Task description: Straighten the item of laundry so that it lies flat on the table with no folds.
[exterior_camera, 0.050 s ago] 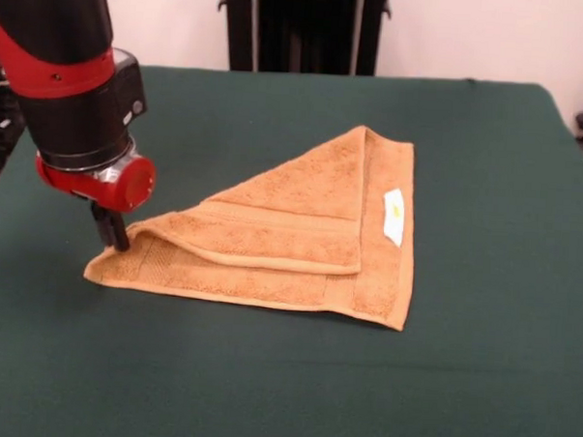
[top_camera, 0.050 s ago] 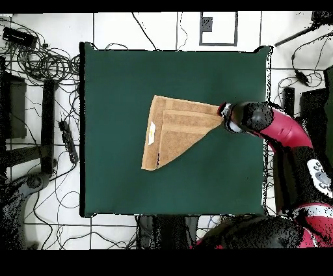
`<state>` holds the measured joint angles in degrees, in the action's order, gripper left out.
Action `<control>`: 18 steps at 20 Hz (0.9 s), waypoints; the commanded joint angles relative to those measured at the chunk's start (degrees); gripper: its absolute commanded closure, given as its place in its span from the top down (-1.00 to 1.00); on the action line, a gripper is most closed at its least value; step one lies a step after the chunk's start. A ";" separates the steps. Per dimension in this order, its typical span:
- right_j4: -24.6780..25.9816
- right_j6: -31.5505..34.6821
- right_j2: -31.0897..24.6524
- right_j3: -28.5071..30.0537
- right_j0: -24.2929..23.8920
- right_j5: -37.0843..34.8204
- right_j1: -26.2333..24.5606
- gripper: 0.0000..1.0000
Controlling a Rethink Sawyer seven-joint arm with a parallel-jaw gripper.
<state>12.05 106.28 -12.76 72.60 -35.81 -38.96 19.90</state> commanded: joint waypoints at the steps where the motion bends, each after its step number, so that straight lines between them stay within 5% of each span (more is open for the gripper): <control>1: 3.63 -12.72 -10.02 10.46 -0.41 0.91 0.78 -1.00; 10: 7.39 -14.69 -16.80 19.91 -8.06 3.25 5.45 -1.00; 18: 10.29 -16.61 -20.11 19.80 -11.16 -1.36 5.88 -1.00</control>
<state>18.92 106.28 -24.15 84.24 -47.41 -36.89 26.11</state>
